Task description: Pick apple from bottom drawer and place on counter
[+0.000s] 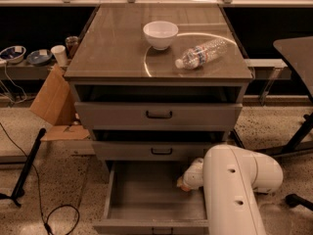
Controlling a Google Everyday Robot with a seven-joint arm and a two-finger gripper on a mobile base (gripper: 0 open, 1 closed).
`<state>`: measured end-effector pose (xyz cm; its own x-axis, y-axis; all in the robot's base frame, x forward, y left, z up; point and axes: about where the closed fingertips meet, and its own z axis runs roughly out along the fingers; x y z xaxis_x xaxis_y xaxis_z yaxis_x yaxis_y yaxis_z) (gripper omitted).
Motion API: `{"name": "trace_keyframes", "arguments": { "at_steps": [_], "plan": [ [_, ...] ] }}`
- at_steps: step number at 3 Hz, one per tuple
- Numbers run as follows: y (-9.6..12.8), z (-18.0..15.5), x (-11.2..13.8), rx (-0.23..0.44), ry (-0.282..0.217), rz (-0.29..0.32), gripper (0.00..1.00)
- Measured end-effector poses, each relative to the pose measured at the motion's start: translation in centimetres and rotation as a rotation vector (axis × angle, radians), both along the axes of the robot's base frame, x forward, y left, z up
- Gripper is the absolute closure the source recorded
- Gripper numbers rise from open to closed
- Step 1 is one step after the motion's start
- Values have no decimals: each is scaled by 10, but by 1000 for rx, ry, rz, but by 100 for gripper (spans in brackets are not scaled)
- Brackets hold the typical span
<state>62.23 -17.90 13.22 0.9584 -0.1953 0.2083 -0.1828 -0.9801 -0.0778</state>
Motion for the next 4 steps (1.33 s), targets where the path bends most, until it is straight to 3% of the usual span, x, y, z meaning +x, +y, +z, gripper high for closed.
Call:
{"name": "trace_keyframes", "arguments": {
  "at_steps": [2, 4],
  "plan": [
    [-36, 67, -29, 53, -39, -58, 100],
    [-58, 157, -68, 36, -4, -8, 100]
  ]
}}
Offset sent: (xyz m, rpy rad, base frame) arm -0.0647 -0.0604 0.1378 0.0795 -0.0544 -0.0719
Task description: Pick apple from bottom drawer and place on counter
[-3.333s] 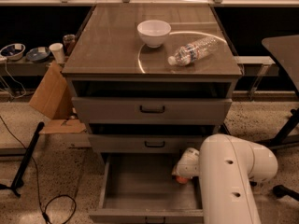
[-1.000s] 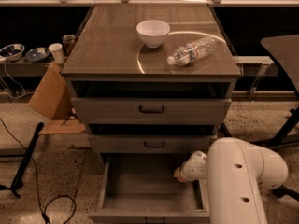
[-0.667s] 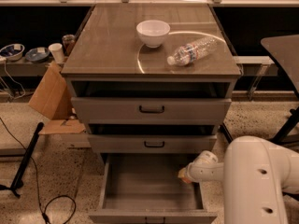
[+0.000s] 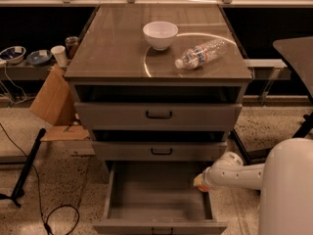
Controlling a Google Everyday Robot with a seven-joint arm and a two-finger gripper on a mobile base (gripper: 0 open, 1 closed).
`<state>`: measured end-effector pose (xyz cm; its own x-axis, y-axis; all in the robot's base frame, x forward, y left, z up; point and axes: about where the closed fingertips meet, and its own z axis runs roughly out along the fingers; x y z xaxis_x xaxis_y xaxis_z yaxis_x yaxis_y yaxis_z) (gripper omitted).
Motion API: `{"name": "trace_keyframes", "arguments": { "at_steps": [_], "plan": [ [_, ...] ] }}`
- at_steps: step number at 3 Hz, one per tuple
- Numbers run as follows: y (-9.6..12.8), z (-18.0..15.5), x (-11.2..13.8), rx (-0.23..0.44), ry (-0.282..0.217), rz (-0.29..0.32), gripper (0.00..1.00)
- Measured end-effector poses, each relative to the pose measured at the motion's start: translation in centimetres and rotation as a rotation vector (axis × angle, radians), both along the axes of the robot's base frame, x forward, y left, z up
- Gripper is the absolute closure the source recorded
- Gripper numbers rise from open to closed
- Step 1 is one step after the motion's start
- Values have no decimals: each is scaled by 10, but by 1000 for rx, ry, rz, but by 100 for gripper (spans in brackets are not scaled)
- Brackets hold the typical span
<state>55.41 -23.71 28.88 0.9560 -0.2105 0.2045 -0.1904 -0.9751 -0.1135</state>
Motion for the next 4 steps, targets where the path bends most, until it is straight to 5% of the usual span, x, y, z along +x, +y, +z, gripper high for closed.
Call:
{"name": "trace_keyframes", "arguments": {
  "at_steps": [2, 4],
  "plan": [
    [-43, 106, -30, -53, 17, 36, 100],
    [-77, 218, -59, -75, -34, 58, 100]
  ]
}}
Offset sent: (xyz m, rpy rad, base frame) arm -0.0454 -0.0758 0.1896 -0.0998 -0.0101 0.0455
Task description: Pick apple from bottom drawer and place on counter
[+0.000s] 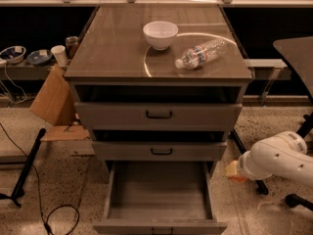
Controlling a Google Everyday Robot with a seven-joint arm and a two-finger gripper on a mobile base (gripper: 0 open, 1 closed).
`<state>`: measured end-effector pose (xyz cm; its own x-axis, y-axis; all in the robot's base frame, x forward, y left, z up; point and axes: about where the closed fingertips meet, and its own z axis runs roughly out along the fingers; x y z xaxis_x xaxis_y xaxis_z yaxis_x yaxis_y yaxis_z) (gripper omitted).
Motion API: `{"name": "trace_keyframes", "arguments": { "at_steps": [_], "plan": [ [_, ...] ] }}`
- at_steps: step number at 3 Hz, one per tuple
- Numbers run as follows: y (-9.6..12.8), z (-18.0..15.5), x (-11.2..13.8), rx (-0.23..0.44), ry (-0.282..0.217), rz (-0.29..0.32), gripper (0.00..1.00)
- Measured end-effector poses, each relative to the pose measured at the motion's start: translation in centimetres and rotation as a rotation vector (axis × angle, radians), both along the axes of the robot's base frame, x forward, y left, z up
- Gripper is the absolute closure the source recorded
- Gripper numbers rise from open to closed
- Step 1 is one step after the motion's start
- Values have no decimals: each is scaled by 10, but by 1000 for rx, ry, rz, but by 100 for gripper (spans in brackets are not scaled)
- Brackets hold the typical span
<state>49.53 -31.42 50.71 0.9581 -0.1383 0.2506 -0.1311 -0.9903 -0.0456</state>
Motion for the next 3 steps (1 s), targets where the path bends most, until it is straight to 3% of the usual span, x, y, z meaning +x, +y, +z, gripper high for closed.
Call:
{"name": "trace_keyframes", "arguments": {
  "at_steps": [2, 3],
  "plan": [
    [-13, 115, -4, -45, -60, -45, 100],
    [-13, 115, -4, -45, -60, -45, 100]
  ]
}}
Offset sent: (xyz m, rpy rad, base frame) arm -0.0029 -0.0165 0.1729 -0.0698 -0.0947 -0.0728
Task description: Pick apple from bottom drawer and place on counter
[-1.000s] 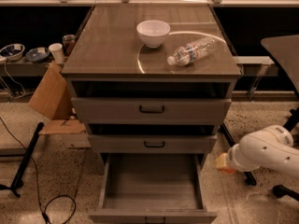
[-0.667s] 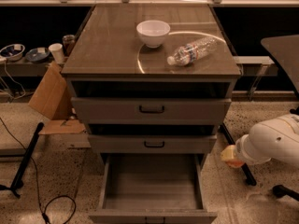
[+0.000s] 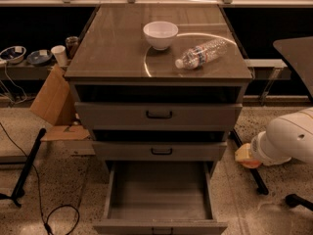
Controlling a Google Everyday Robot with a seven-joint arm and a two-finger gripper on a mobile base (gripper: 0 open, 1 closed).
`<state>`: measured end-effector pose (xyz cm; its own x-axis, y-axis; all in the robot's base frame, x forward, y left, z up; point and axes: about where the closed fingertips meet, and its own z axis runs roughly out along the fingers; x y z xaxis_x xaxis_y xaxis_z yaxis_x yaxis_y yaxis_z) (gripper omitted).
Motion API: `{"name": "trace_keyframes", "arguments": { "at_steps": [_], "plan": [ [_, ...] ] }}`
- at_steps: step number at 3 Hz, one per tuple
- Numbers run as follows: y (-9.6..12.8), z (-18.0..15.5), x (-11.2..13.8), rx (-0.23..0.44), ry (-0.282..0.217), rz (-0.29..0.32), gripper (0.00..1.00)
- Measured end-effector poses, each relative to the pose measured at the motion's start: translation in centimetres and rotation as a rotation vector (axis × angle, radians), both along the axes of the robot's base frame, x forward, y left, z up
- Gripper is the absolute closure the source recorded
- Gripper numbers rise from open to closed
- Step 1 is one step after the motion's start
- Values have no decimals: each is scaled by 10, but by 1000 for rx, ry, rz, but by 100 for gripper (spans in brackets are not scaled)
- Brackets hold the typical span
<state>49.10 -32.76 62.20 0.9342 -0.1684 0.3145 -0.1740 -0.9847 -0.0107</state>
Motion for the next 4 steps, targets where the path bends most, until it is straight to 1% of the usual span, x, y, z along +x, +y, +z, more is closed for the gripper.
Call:
{"name": "trace_keyframes", "arguments": {
  "at_steps": [1, 2, 3, 4],
  "plan": [
    [7, 1, -1, 12, -2, 26, 100],
    [15, 30, -20, 33, -24, 78, 100],
    [44, 87, -58, 36, -91, 177, 100],
    [80, 153, -81, 4, -172, 248, 100]
  ]
}}
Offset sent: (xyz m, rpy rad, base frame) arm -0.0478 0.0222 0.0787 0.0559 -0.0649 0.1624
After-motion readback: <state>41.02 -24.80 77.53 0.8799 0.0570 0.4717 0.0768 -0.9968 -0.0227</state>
